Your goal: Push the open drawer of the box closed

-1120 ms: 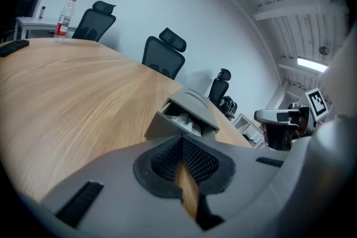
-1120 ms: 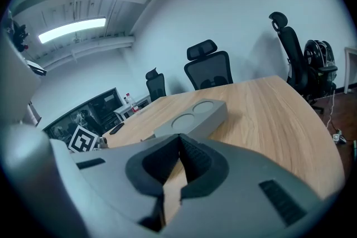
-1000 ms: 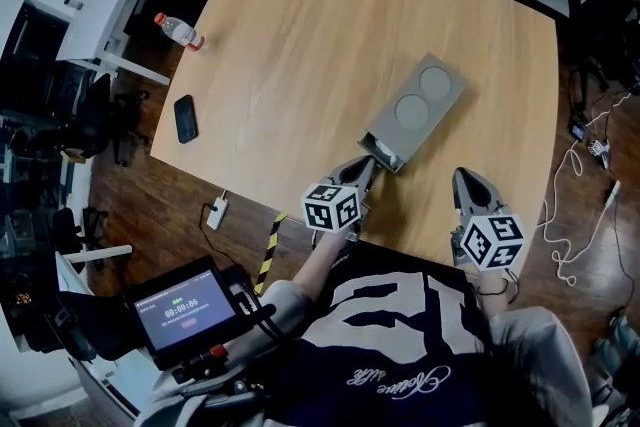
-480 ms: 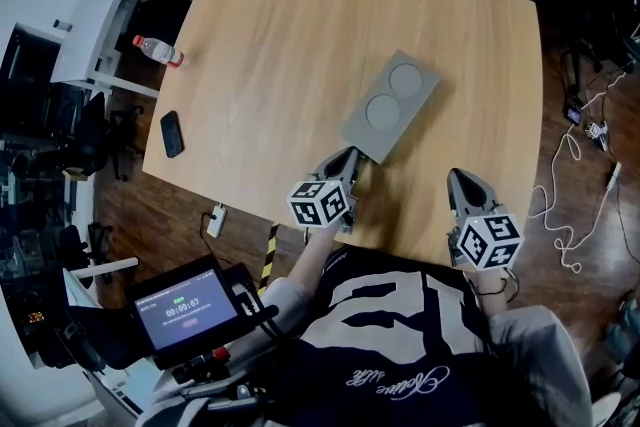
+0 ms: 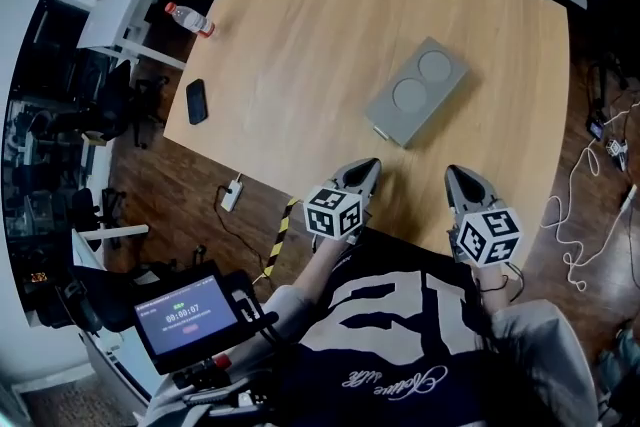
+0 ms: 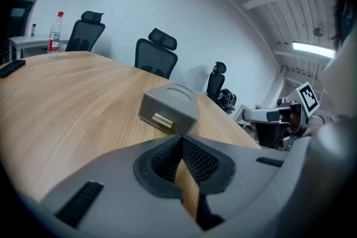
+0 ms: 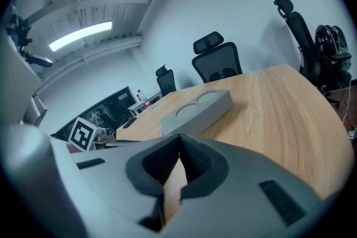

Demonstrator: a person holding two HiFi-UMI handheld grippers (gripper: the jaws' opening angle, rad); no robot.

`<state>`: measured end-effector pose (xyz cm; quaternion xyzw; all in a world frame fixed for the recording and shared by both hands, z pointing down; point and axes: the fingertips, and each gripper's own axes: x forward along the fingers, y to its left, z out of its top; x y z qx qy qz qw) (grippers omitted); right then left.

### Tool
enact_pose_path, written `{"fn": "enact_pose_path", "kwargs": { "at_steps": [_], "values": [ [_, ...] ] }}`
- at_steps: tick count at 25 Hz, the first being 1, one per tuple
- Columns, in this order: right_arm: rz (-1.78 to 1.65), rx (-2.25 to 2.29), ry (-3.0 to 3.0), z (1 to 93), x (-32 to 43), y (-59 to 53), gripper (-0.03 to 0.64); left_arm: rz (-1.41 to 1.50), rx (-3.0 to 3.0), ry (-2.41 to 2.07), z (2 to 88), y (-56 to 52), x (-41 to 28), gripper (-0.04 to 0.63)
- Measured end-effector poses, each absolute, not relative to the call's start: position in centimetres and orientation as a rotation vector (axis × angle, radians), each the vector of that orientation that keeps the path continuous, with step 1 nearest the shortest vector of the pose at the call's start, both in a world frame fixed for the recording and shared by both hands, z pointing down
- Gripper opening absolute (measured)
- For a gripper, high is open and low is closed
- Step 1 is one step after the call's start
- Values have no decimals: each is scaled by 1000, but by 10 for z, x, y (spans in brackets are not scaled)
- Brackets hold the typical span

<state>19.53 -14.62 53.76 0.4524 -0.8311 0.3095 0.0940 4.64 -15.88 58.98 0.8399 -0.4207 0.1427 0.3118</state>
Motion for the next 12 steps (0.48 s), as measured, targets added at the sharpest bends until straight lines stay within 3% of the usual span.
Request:
{"fn": "enact_pose_path", "kwargs": {
  "at_steps": [12],
  "values": [
    [845, 1119, -2569, 523, 99, -110, -11, 251, 2207, -1213, 553, -74, -11, 2]
  ]
}}
